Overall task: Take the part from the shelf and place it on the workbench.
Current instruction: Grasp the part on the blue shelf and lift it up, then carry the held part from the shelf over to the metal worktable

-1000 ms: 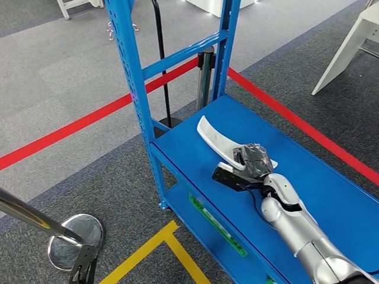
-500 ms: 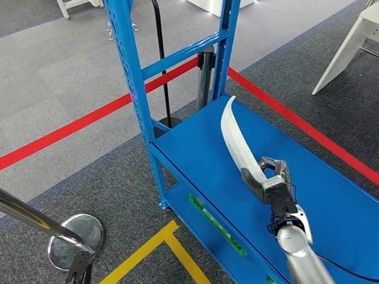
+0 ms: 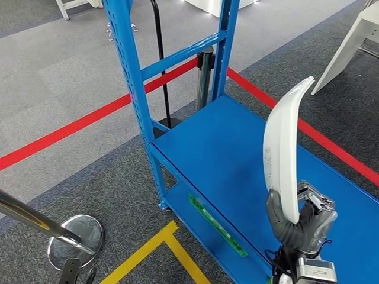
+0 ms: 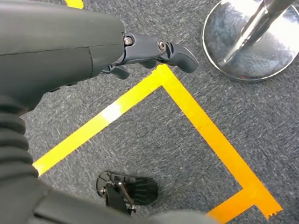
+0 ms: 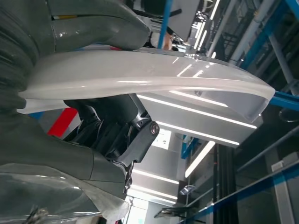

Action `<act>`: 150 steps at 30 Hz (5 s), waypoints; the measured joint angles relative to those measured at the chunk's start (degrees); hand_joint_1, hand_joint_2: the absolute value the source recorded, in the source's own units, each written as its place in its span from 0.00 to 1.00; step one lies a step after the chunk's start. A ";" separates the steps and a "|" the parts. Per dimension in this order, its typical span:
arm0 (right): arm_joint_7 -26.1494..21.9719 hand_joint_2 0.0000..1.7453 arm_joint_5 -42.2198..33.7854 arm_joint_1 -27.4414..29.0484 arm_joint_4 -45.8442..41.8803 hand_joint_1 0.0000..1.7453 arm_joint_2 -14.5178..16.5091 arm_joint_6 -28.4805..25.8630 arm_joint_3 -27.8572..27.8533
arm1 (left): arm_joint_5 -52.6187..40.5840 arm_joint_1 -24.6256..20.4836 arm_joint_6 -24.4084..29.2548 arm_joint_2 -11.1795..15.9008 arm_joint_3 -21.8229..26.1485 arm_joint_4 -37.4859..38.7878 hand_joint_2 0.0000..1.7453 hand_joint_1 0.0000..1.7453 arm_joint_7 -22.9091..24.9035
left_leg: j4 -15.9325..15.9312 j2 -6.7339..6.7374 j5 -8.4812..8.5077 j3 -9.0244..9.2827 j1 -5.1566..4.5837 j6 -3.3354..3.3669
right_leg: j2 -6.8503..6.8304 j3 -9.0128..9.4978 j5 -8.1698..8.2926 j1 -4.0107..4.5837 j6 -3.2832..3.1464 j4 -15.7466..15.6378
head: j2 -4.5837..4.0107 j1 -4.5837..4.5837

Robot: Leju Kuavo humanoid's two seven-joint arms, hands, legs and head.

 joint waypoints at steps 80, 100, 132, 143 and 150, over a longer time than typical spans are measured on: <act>0.34 1.00 18.49 -1.73 -2.05 1.00 -0.11 -10.50 15.64 | -3.12 -1.16 0.71 0.80 1.38 -0.01 1.00 0.00 -0.34 | 0.06 -1.84 -0.45 0.45 -0.15 1.51 | 0.47 -6.99 -7.22 0.41 0.00 16.67 | 0.00 0.46; 2.57 1.00 16.76 -5.80 0.99 1.00 -2.22 -10.50 20.51 | -2.96 -1.83 1.13 1.21 1.33 -0.01 1.00 0.00 -0.20 | 0.65 4.56 -0.56 0.35 -0.07 -1.22 | -5.30 1.02 -0.60 0.94 -1.39 0.49 | 0.00 -0.06; 1.73 1.00 14.80 -7.25 2.38 1.00 -2.48 -10.52 21.82 | -2.02 -0.78 2.10 2.93 1.49 -0.02 1.00 0.00 -0.39 | -0.30 4.43 -0.92 1.06 -0.45 -0.61 | -6.48 1.00 -0.73 1.04 -0.87 0.20 | 0.00 -0.24; 1.31 1.00 14.24 -6.55 2.48 1.00 -2.50 -10.52 21.42 | -1.95 -0.85 2.29 3.12 1.73 -0.02 1.00 0.00 -0.68 | -0.93 -3.75 -0.77 1.88 0.30 1.00 | 1.98 -5.11 -1.91 0.27 0.08 9.15 | 0.00 0.36; 0.32 1.00 13.48 -6.00 2.55 1.00 -2.48 -10.52 20.97 | -2.24 -0.55 2.69 3.31 1.81 -0.02 1.00 0.00 -0.63 | 0.69 -5.05 -1.46 0.25 0.53 -1.45 | 3.53 -0.58 0.46 -0.09 -1.48 0.40 | 0.00 0.06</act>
